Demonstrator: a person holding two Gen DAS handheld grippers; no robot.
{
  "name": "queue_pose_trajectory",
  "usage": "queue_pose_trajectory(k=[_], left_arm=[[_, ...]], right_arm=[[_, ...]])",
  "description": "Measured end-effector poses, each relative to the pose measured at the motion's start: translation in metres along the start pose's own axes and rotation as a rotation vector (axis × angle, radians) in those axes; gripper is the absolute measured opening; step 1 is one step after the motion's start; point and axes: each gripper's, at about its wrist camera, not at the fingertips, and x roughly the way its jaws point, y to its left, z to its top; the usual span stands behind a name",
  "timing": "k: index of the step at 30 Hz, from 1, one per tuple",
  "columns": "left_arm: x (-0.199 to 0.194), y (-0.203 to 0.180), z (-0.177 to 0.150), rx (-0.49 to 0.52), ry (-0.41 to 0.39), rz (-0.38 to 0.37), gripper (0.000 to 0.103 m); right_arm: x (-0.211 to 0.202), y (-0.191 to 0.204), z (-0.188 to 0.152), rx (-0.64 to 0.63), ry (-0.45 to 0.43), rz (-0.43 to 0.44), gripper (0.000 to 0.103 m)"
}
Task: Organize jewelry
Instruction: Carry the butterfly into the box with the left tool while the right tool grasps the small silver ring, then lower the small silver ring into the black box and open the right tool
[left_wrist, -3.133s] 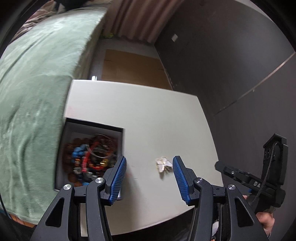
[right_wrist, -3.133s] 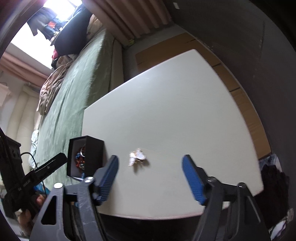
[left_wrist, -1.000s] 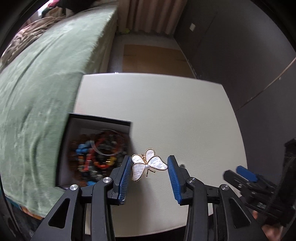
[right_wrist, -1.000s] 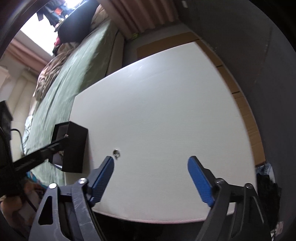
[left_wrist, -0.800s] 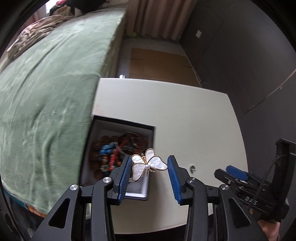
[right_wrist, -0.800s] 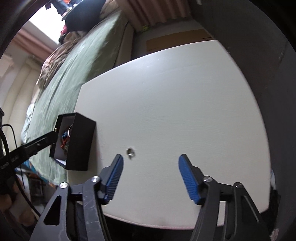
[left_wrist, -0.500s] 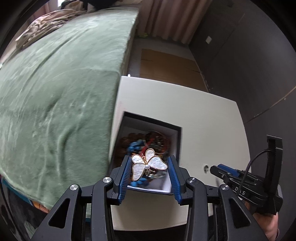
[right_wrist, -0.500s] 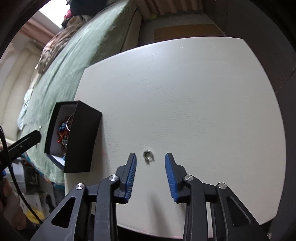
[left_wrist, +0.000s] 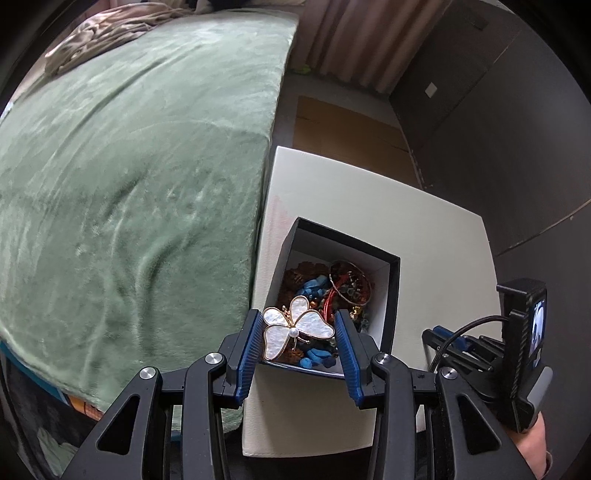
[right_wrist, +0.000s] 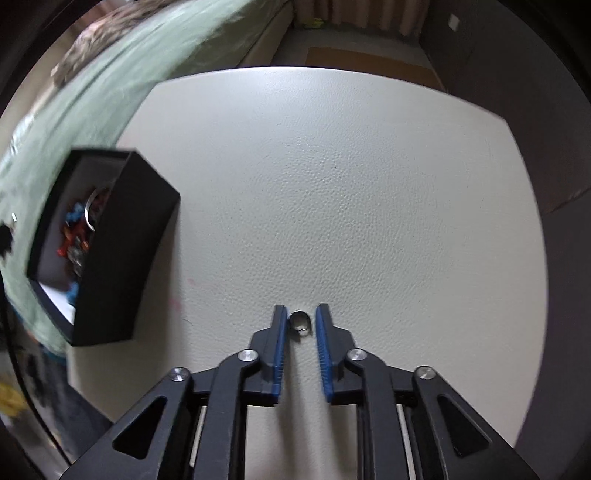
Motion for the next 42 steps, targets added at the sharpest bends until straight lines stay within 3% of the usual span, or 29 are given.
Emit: queue_pose_trajectory(k=[13, 16, 20, 34, 36, 37, 38, 42], left_arm=[[0.025, -0.011, -0.002, -0.013, 0.087, -0.067, 0.043], [0.016, -0.008, -0.002, -0.019, 0.062, -0.07, 0.044], [-0.001, 0.004, 0.0, -0.04, 0.02, -0.062, 0.053], [-0.053, 0.051, 0.002, -0.075, -0.101, -0.038, 0.055], [-0.059, 0.054, 0.0, -0.076, -0.116, -0.037, 0.059], [-0.063, 0.055, -0.002, -0.075, -0.128, -0.038, 0.065], [-0.065, 0.055, -0.003, -0.071, -0.138, -0.04, 0.069], [-0.072, 0.051, -0.008, -0.054, -0.168, -0.044, 0.079]], right_arm=[[-0.045, -0.022, -0.015, 0.092, -0.08, 0.179, 0.015], [-0.06, -0.017, -0.014, 0.09, -0.106, 0.226, 0.015], [-0.071, 0.004, -0.006, 0.067, -0.132, 0.286, 0.015], [-0.1, 0.063, 0.02, 0.001, -0.208, 0.478, 0.016], [-0.101, 0.063, 0.022, 0.013, -0.204, 0.469, 0.039], [-0.102, 0.061, 0.021, 0.03, -0.212, 0.459, 0.058], [-0.105, 0.058, 0.019, 0.041, -0.227, 0.453, 0.064], [-0.113, 0.049, 0.01, 0.053, -0.239, 0.432, 0.065]])
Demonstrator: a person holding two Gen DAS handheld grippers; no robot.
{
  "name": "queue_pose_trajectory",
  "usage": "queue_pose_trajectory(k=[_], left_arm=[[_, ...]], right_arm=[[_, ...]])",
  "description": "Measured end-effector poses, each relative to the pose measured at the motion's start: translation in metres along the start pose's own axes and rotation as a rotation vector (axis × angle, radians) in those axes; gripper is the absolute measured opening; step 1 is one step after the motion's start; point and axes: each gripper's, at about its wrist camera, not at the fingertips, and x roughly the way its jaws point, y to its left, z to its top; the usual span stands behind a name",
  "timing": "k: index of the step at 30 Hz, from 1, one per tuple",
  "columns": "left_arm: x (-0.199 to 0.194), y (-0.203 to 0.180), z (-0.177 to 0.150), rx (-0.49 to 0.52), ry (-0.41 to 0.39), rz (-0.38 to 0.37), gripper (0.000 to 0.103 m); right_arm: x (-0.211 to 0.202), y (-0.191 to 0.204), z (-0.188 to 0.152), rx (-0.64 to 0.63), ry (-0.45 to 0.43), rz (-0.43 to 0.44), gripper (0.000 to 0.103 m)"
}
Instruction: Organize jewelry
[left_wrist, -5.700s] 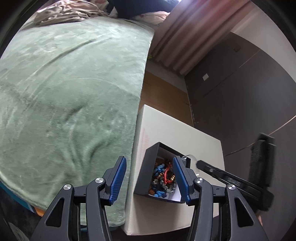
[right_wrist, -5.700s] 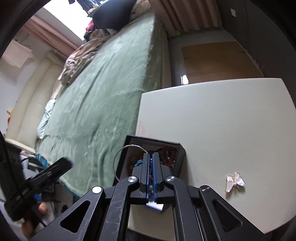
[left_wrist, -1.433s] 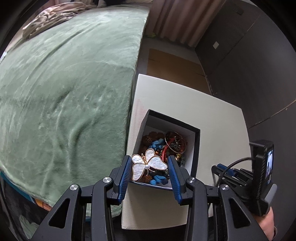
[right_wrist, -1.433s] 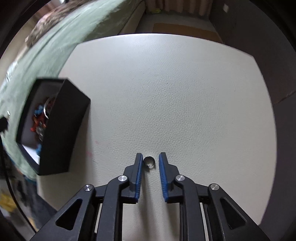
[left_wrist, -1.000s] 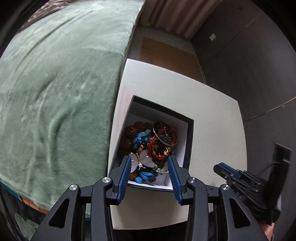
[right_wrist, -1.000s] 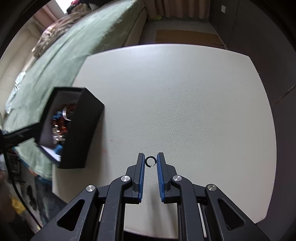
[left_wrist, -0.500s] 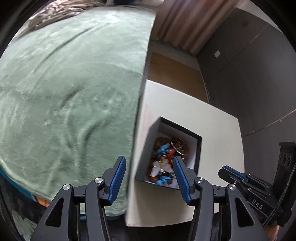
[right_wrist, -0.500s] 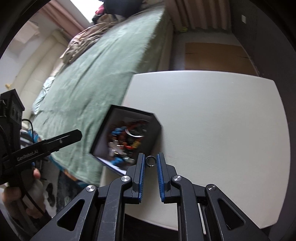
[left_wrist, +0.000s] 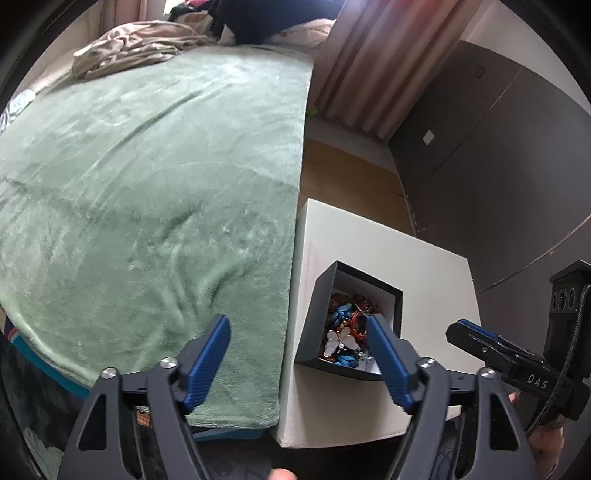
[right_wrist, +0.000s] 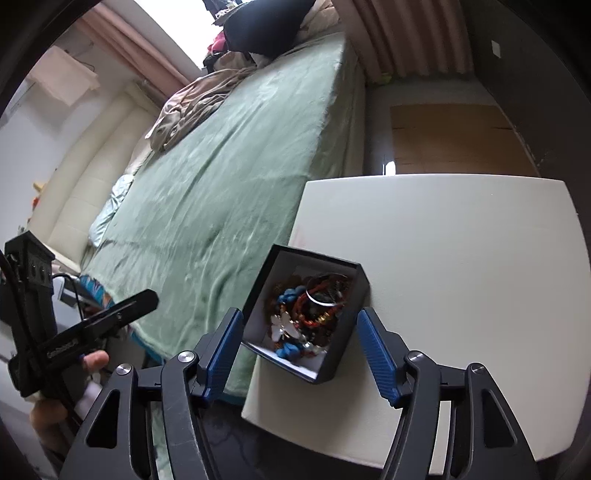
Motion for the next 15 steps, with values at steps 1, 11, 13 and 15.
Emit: queue_pose_trajectory(k=[1, 11, 13, 15], left_arm=[[-0.002, -0.002, -0.002, 0.005, -0.002, -0.006, 0.08], [-0.023, -0.03, -0.016, 0.09, -0.05, -0.052, 0.103], [-0.027, -0.036, -0.02, 0.112, -0.059, -0.051, 0.103], [-0.032, -0.043, -0.024, 0.134, -0.069, -0.056, 0.103]], right_arm=[[-0.003, -0.003, -0.001, 0.004, -0.003, -0.008, 0.065], [-0.048, -0.02, -0.023, 0.033, -0.061, -0.06, 0.095], [-0.057, -0.023, -0.026, 0.038, -0.072, -0.068, 0.097], [-0.066, -0.025, -0.032, 0.041, -0.081, -0.079, 0.102]])
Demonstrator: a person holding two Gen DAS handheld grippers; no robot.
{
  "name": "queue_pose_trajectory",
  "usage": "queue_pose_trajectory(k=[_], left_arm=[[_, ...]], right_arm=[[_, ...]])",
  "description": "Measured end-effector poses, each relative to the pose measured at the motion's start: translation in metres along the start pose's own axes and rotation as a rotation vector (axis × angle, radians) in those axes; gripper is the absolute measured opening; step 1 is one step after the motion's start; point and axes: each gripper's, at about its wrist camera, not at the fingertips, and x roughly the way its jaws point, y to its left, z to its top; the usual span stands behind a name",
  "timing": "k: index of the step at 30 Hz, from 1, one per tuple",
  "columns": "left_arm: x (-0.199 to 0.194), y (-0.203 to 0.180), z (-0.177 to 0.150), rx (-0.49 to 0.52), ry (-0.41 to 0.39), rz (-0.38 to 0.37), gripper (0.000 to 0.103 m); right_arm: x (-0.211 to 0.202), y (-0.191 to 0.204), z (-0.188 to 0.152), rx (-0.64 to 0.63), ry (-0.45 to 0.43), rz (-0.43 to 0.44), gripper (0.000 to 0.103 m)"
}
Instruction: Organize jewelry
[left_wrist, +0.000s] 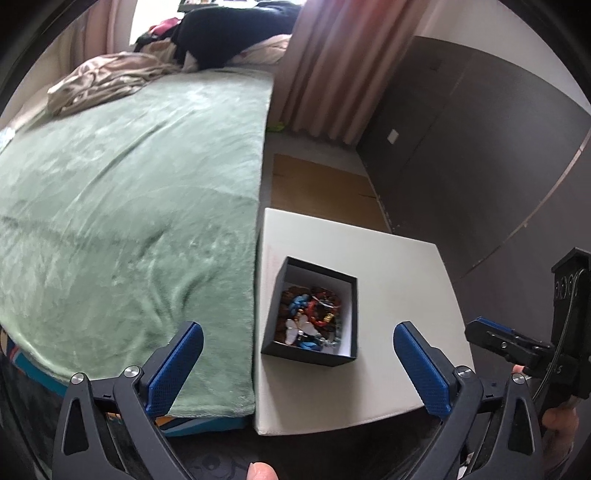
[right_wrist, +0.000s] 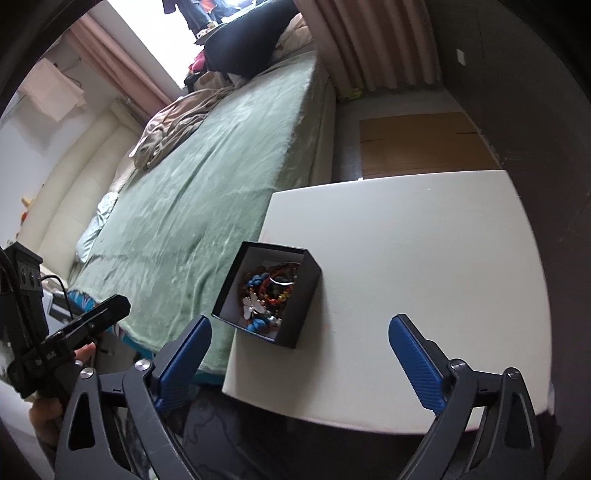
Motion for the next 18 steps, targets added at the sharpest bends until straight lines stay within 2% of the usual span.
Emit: queue_pose_trajectory(k=[8, 13, 18], left_arm=[[-0.027, -0.03, -0.014, 0.068, -0.054, -0.042, 0.103], [-0.047, -0.05, -0.025, 0.134, -0.118, -0.008, 0.103], [-0.064, -0.064, -0.035, 0.176, -0.155, -0.01, 0.103]], right_arm=[[-0.034, -0.01, -0.02, 0.017, -0.044, -0.018, 0.103], [-0.06, -0.015, -0.035, 0.03, -0.095, -0.031, 0.103], [-0.086, -0.018, -0.049, 0.013, -0.16, -0.108, 0.103]])
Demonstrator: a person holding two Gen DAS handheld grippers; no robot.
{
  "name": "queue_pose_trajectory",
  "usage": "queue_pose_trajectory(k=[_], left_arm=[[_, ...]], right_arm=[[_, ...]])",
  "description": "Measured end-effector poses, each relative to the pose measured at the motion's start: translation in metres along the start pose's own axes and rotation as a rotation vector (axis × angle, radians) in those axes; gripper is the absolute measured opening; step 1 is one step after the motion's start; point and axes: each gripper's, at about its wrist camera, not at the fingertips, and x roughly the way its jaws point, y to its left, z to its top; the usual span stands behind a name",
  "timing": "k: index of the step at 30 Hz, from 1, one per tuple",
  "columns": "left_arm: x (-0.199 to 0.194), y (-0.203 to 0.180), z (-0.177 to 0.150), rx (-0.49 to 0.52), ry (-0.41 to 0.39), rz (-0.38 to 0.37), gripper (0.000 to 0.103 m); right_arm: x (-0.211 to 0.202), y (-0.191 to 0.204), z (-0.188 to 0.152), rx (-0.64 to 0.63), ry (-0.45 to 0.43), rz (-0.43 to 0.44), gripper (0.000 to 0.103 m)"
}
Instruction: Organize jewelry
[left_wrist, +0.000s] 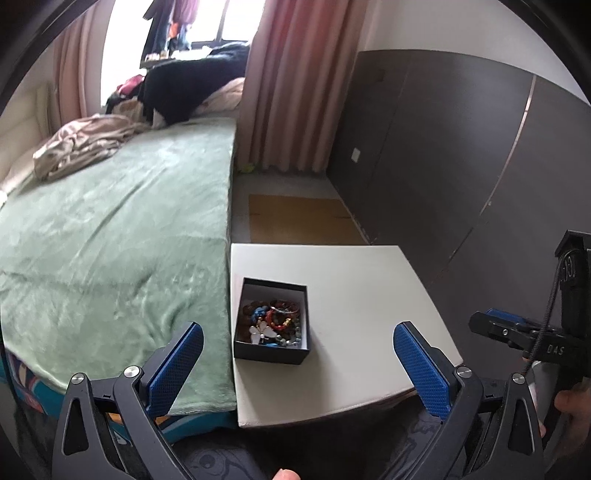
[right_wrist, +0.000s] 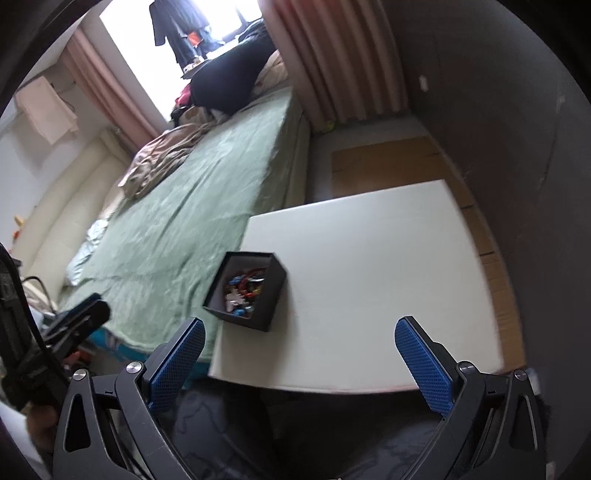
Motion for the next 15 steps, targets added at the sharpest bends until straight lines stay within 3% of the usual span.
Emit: queue_pose_trajectory(k=[6, 15], left_arm=[[-0.022, -0.019, -0.014, 0.071, -0.051, 0.007, 0.103], [-0.04, -0.022, -0.036, 0.065, -0.092, 0.034, 0.103]], right_arm=[[-0.026, -0.012, -0.015, -0.009, -0.06, -0.035, 0.103], [-0.053, -0.014, -0.041, -0.038, -0.109, -0.051, 0.103]])
